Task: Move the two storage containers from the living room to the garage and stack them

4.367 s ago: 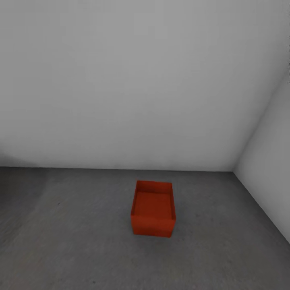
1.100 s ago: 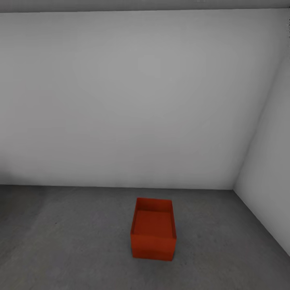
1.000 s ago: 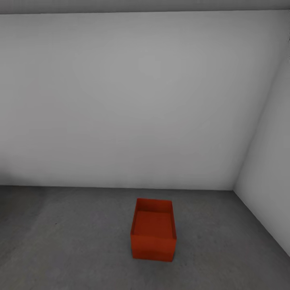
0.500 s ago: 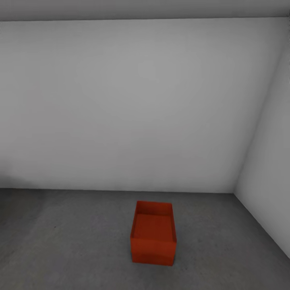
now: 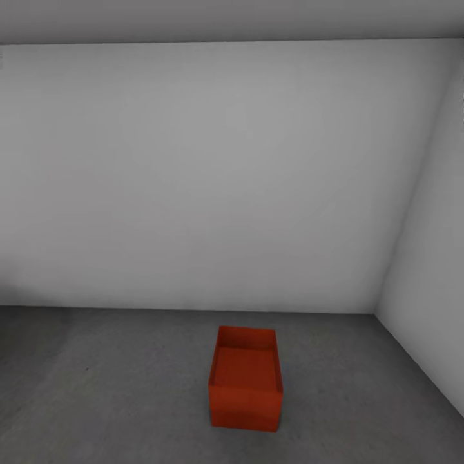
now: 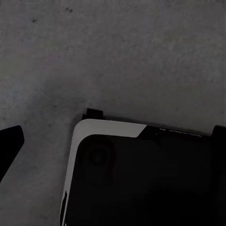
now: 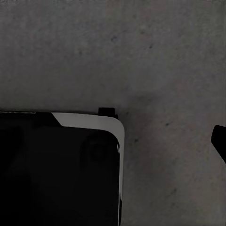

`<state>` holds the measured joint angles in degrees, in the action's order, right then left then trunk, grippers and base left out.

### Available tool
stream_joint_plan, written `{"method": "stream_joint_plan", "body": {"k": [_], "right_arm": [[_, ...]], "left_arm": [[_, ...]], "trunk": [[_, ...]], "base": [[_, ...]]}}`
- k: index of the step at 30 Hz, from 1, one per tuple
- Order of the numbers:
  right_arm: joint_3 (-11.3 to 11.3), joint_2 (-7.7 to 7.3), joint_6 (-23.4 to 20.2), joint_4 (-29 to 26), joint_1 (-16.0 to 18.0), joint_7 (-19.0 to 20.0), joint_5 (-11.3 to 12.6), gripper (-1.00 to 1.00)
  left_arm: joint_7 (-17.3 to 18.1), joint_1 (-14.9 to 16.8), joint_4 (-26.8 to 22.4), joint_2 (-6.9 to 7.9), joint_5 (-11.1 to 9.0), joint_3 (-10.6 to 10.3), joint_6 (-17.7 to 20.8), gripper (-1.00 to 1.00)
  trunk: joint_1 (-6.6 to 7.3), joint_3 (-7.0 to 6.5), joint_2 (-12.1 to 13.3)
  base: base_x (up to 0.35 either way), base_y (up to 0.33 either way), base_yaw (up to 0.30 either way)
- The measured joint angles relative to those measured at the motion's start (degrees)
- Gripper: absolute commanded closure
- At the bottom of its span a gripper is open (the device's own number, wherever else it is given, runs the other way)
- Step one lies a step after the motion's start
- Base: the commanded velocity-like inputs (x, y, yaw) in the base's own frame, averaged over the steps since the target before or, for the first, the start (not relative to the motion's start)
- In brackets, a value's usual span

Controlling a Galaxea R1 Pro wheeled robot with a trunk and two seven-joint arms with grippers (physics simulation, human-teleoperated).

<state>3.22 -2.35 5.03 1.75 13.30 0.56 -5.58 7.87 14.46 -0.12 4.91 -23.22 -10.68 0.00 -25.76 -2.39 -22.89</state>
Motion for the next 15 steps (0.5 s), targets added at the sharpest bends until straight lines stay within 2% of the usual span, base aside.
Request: {"method": "stream_joint_plan", "body": {"k": [15], "right_arm": [[0.0, -0.01, -0.1, 0.0, 0.0, 0.0, 0.0, -1.0]], "left_arm": [[-0.1, 0.0, 0.0, 0.0, 0.0, 0.0, -0.3, -1.0]], "trunk": [[0.0, -1.36, 0.0]], "base": [[0.0, 0.0, 0.0]]}}
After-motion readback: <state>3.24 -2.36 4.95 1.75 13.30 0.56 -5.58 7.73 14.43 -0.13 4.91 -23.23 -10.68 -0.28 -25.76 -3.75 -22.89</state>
